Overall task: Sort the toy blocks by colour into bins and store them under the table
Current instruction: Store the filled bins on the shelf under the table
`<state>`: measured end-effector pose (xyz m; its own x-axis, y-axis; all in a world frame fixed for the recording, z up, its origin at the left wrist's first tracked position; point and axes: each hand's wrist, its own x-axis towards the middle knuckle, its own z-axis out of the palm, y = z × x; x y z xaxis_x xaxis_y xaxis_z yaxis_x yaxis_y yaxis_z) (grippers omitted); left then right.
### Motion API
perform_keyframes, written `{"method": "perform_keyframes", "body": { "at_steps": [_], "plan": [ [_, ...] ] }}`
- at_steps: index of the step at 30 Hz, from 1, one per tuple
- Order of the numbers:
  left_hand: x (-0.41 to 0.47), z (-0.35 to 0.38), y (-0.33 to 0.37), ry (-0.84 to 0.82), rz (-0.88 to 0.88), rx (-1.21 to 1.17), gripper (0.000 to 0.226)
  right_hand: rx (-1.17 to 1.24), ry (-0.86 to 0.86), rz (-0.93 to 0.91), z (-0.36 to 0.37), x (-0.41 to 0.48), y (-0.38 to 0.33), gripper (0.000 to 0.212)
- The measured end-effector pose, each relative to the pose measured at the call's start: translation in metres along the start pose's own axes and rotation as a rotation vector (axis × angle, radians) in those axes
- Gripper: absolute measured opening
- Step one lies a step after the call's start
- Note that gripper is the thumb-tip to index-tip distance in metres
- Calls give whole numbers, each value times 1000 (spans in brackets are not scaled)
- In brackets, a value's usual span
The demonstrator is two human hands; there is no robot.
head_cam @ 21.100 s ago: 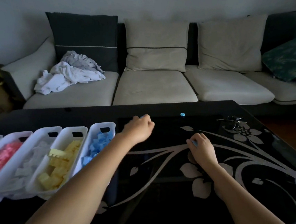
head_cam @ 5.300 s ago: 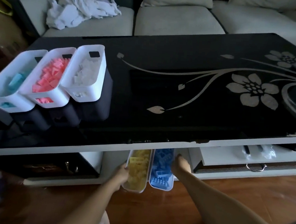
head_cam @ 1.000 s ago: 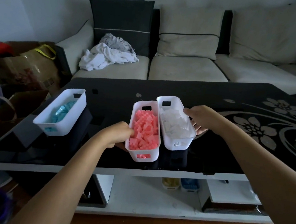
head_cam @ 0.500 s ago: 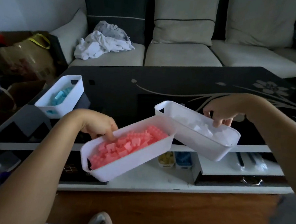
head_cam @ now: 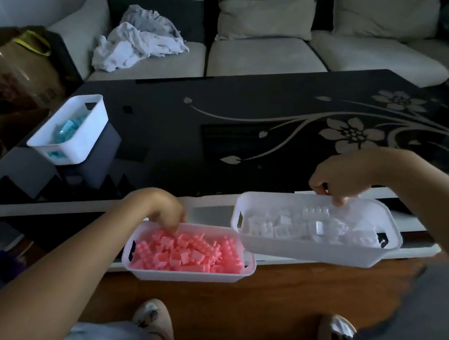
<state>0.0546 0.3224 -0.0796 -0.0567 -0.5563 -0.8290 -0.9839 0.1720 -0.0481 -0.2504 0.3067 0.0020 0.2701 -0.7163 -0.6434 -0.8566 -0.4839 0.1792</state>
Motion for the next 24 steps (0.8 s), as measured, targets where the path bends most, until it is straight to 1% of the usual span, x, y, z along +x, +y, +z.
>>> {"method": "perform_keyframes", "body": {
  "at_steps": [3,6,8,10,12,14,15,16,17,19,20,22,24],
  "plan": [
    [29,20,-10,-20,-27,-109,28,18,-56,4,23,12,-7,14],
    [54,42,-26,-27,-40,-271,27,17,-37,-14,48,28,-15,14],
    [69,56,-38,-60,-59,-414,30,61,-30,-26,65,43,-21,15],
    [82,70,-49,-87,-80,-618,30,132,-49,-37,80,60,-28,20],
    [95,80,-59,-59,-111,-781,27,175,-55,-45,93,78,-37,21],
    [103,87,-64,3,-155,-967,27,196,-11,-26,109,98,-50,9],
    [105,87,-64,33,-172,-1027,24,223,-1,6,117,108,-59,10],
    [108,88,-64,72,-180,-1080,21,258,4,29,125,117,-67,17],
    [115,87,-64,106,-186,-1125,19,303,-3,45,133,124,-75,18],
    [127,88,-63,189,-219,-1131,23,429,-6,84,145,139,-85,15],
    [134,90,-62,228,-246,-1106,27,498,-28,112,152,143,-87,16],
    [148,96,-58,280,-267,-1083,30,603,-97,148,163,147,-94,26],
    [157,100,-51,330,-279,-1053,30,660,-140,182,176,148,-96,24]
  ]
}}
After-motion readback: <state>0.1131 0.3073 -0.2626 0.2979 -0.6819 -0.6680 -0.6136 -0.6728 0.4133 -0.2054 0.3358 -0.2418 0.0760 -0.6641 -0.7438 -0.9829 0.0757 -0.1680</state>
